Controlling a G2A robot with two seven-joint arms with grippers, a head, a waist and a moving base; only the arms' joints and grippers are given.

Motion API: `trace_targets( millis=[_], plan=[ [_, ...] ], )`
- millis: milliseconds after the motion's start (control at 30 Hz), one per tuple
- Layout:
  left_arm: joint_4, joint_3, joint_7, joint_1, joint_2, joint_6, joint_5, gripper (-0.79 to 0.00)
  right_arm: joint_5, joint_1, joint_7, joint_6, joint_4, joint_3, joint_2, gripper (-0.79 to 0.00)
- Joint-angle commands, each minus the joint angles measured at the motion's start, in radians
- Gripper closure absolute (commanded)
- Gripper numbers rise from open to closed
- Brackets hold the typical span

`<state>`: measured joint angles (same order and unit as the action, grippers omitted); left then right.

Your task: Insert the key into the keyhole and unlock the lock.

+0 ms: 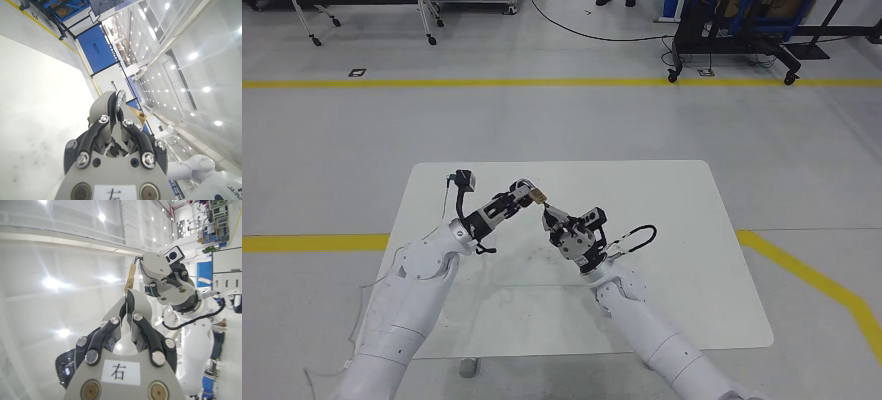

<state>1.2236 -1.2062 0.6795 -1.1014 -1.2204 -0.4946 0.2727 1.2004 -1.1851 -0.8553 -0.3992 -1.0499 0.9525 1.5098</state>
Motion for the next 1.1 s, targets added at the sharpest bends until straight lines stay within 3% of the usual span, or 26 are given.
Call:
trace_targets(
  millis=[0, 267, 300, 333, 367, 400, 600, 833, 933, 1000, 1067],
  plan=[
    [0.001, -0.002, -0.005, -0.001, 0.000, -0.010, -0.007, 0.000, 0.053, 0.001, -0.027, 0.037, 0.010, 0.005, 0.004, 0.000],
    [0.004, -0.003, -0.009, -0.004, 0.002, -0.033, -0.032, 0.000, 0.098, 0.009, -0.068, 0.077, 0.045, 0.014, 0.016, 0.000],
    [0.004, -0.003, -0.010, -0.004, 0.002, -0.035, -0.036, 0.000, 0.096, 0.009, -0.069, 0.077, 0.048, 0.015, 0.018, -0.071],
    [0.004, -0.002, -0.009, -0.004, 0.002, -0.037, -0.041, 0.000, 0.095, 0.010, -0.070, 0.077, 0.050, 0.016, 0.019, -0.277],
    [0.004, -0.002, -0.010, -0.004, 0.002, -0.039, -0.048, 0.000, 0.091, 0.010, -0.071, 0.071, 0.052, 0.019, 0.019, -0.391],
    [0.004, -0.002, -0.012, -0.003, 0.003, -0.040, -0.056, 0.000, 0.082, 0.011, -0.072, 0.064, 0.055, 0.021, 0.020, -0.785],
    [0.007, -0.005, -0.034, -0.001, 0.006, -0.071, -0.127, 0.000, 0.009, 0.009, -0.077, -0.007, 0.050, 0.064, 0.011, -0.785],
    [0.014, 0.005, -0.083, -0.003, 0.011, -0.107, -0.319, 0.000, -0.090, -0.056, -0.079, -0.121, -0.065, 0.198, -0.026, -0.785],
    [0.019, 0.021, -0.081, -0.003, 0.012, -0.114, -0.387, 0.000, -0.266, -0.105, -0.030, -0.211, -0.152, 0.282, -0.054, -0.785],
    [0.016, 0.038, -0.064, -0.002, 0.014, -0.116, -0.448, 0.000, -0.329, -0.152, -0.005, -0.214, -0.251, 0.329, -0.068, -0.785],
    [0.010, 0.060, -0.022, 0.004, 0.016, -0.105, -0.509, 0.000, -0.531, -0.195, 0.072, -0.254, -0.311, 0.408, -0.088, -0.785]
  ],
)
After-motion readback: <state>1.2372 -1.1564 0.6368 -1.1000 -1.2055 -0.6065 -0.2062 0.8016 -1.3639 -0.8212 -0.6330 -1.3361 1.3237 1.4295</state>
